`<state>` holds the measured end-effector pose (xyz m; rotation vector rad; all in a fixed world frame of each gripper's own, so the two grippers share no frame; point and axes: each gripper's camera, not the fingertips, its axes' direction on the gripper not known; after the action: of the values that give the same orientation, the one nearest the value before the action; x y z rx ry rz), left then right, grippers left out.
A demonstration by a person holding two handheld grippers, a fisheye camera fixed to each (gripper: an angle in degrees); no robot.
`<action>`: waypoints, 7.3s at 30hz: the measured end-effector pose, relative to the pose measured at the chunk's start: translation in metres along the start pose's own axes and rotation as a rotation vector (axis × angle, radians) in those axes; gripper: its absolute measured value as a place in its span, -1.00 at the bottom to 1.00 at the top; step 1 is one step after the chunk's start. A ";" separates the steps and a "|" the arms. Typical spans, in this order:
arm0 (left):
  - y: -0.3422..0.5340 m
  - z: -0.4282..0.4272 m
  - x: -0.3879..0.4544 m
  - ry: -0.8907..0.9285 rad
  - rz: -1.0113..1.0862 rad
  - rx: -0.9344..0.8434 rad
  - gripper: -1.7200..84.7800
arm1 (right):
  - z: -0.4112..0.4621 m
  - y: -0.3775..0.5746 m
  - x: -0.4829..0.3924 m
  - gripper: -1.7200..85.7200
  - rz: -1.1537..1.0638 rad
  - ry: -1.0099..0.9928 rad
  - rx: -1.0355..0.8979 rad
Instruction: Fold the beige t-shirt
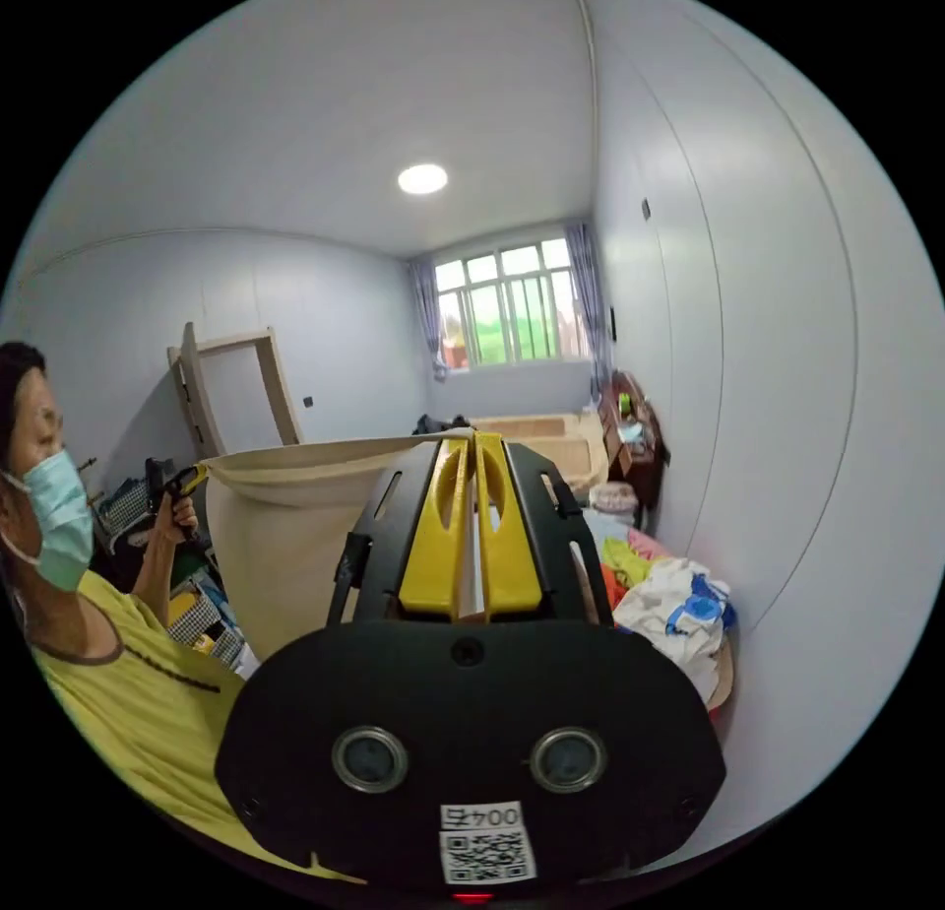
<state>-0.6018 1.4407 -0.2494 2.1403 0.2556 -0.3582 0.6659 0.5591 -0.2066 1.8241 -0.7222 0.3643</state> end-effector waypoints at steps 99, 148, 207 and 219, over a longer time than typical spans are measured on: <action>0.153 0.144 0.089 -0.632 -0.204 -0.023 -0.94 | 0.094 0.836 -0.027 -0.84 0.745 0.108 -0.637; 0.678 0.264 -0.152 -0.654 0.200 -0.900 -0.84 | -0.036 0.901 -0.146 -0.79 0.798 0.142 -0.708; 0.672 0.133 -0.287 -0.427 -0.178 -0.781 -0.93 | -0.138 0.960 0.066 -0.97 1.063 -0.019 -0.561; 0.667 0.112 -0.283 -0.451 -0.106 -0.825 -0.93 | -0.115 0.943 0.019 -0.98 0.929 0.034 -0.674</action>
<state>-0.6748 0.9647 0.3034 1.2019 0.2053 -0.6524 0.0939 0.4460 0.5437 0.7673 -1.4452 0.6456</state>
